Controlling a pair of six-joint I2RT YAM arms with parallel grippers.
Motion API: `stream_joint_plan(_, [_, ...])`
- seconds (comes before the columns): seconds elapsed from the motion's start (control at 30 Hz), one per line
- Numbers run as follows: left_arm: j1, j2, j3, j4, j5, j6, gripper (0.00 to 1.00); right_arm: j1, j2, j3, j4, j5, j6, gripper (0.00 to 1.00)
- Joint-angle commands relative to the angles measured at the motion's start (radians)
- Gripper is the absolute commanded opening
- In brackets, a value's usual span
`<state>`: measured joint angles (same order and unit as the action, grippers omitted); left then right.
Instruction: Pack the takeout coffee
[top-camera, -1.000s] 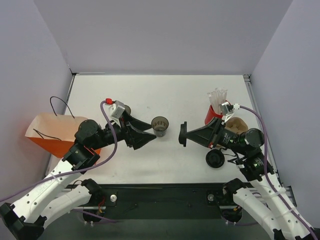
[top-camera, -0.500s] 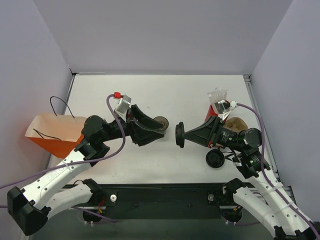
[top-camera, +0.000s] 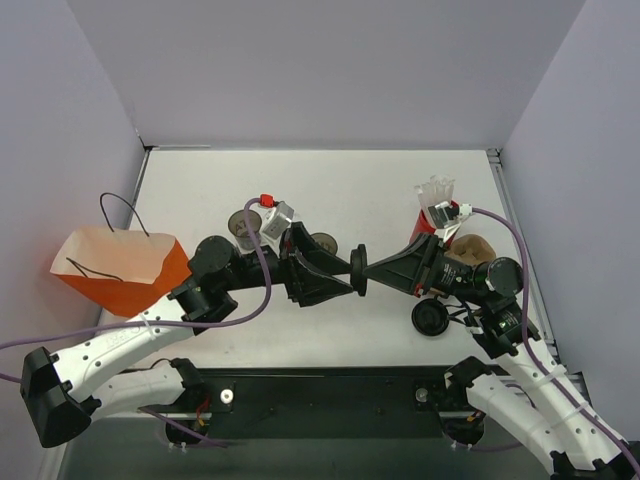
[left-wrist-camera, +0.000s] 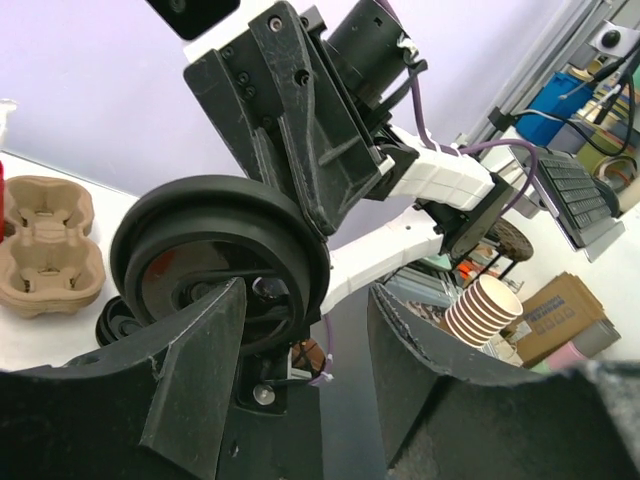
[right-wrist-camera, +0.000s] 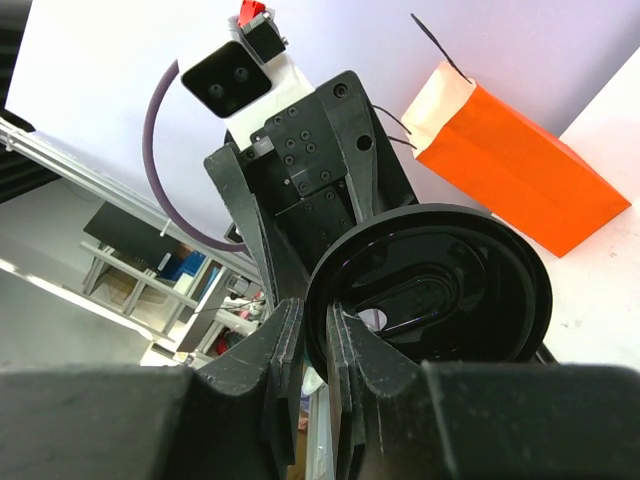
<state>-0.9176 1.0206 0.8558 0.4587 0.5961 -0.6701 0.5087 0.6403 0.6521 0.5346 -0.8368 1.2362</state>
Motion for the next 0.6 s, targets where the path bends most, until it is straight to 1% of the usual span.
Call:
stream_joint_plan(0.0, [-0.012, -0.002, 0.04, 0.023, -0.059, 0.026, 0.61, 0.01, -0.011, 0.009, 0.041, 0.018, -0.024, 0.14])
stream_joint_plan(0.43, [-0.029, 0.032, 0.043, 0.04, -0.091, 0.033, 0.56, 0.025, 0.002, -0.002, 0.05, 0.034, -0.02, 0.14])
stream_joint_plan(0.53, [-0.03, 0.035, 0.039, 0.057, -0.091, 0.03, 0.52, 0.028, 0.004, -0.006, 0.053, 0.036, -0.017, 0.14])
stream_joint_plan(0.57, [-0.03, 0.035, 0.038, 0.061, -0.09, 0.027, 0.48, 0.03, 0.007, -0.006, 0.053, 0.036, -0.017, 0.14])
